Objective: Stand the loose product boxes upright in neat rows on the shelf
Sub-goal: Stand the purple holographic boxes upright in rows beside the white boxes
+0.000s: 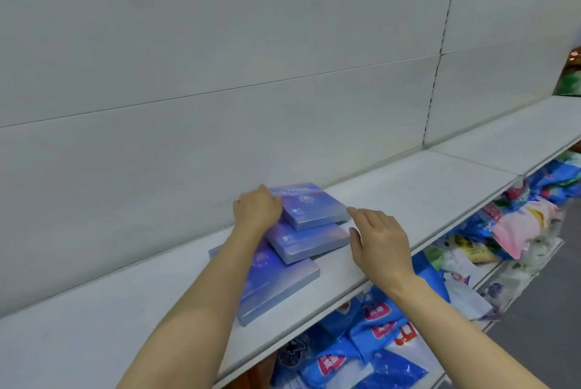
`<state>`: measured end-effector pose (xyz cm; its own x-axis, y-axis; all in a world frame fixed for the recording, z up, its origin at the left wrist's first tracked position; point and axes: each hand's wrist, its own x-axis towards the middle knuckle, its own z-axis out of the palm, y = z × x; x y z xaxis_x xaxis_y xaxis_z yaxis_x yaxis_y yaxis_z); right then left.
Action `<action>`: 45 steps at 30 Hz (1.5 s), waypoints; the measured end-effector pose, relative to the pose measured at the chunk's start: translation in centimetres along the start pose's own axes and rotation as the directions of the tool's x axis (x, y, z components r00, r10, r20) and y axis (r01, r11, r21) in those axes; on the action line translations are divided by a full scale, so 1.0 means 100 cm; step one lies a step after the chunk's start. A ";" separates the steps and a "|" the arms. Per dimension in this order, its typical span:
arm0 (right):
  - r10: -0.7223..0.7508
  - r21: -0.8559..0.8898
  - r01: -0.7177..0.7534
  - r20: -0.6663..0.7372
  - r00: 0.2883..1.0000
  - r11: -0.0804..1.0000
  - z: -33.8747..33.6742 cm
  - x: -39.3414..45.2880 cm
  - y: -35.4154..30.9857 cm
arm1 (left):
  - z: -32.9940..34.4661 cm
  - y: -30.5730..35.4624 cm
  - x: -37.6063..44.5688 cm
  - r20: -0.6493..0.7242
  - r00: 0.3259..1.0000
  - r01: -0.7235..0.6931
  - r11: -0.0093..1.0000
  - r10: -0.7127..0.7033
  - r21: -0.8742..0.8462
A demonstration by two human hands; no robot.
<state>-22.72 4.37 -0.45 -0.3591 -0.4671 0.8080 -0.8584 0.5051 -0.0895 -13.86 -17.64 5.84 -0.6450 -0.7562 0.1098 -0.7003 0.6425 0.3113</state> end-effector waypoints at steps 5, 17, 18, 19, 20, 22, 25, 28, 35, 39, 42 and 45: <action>-0.027 0.045 0.024 0.064 0.998 0.999 0.016 0.002 0.007 | 0.038 0.005 0.072 0.266 0.937 0.300 0.910 -0.225 -0.287; -0.026 0.252 -0.069 0.356 0.934 0.965 0.025 0.001 0.000 | -0.014 0.041 0.037 -0.200 0.870 0.159 0.639 -0.452 -0.752; 0.029 0.185 -0.135 0.485 0.874 0.973 0.024 0.008 -0.006 | -0.017 0.033 0.038 -0.190 0.857 0.132 0.561 -0.478 -0.817; 0.087 0.101 -0.184 0.600 0.795 0.978 0.023 0.015 -0.011 | -0.019 0.024 0.038 -0.165 0.846 0.102 0.456 -0.507 -0.884; 0.146 0.028 -0.222 0.671 0.727 0.975 0.021 0.022 -0.016 | -0.021 0.013 0.038 -0.134 0.833 0.078 0.354 -0.537 -0.932; 0.237 -0.051 -0.311 0.765 0.599 0.949 0.023 0.038 -0.026 | -0.021 -0.013 0.039 -0.094 0.802 0.055 0.231 -0.589 -0.971; 0.221 -0.046 -0.399 0.888 0.404 0.916 0.034 0.066 -0.037 | -0.029 -0.038 0.027 -0.072 0.764 0.039 0.157 -0.641 -0.987; 0.210 -0.046 -0.416 0.910 0.357 0.908 0.038 0.079 -0.042 | -0.031 -0.060 0.010 -0.056 0.736 0.045 0.132 -0.674 -0.990; 0.285 0.185 -0.797 0.868 0.407 0.575 0.041 0.072 -0.027 | -0.040 -0.085 -0.046 -0.031 0.795 0.019 0.077 -0.606 -0.997; 0.410 0.438 -0.853 0.749 0.521 0.285 0.035 0.051 -0.027 | -0.056 -0.094 -0.080 -0.140 0.773 -0.107 0.090 -0.619 -0.990; 0.466 0.583 -0.778 0.636 0.616 0.232 0.026 0.039 -0.035 | -0.060 -0.105 -0.097 -0.242 0.749 -0.194 0.145 -0.617 -0.970; 0.491 0.634 -0.745 0.592 0.639 0.207 0.017 0.027 -0.050 | -0.061 -0.117 -0.110 -0.278 0.759 -0.242 0.142 -0.588 -0.960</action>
<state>-20.06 -0.65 1.21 -0.8678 -0.4802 0.1281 -0.1420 -0.0074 -0.9898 3.25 -17.60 6.76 0.0070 -0.9866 0.1629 0.3500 0.1550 0.9238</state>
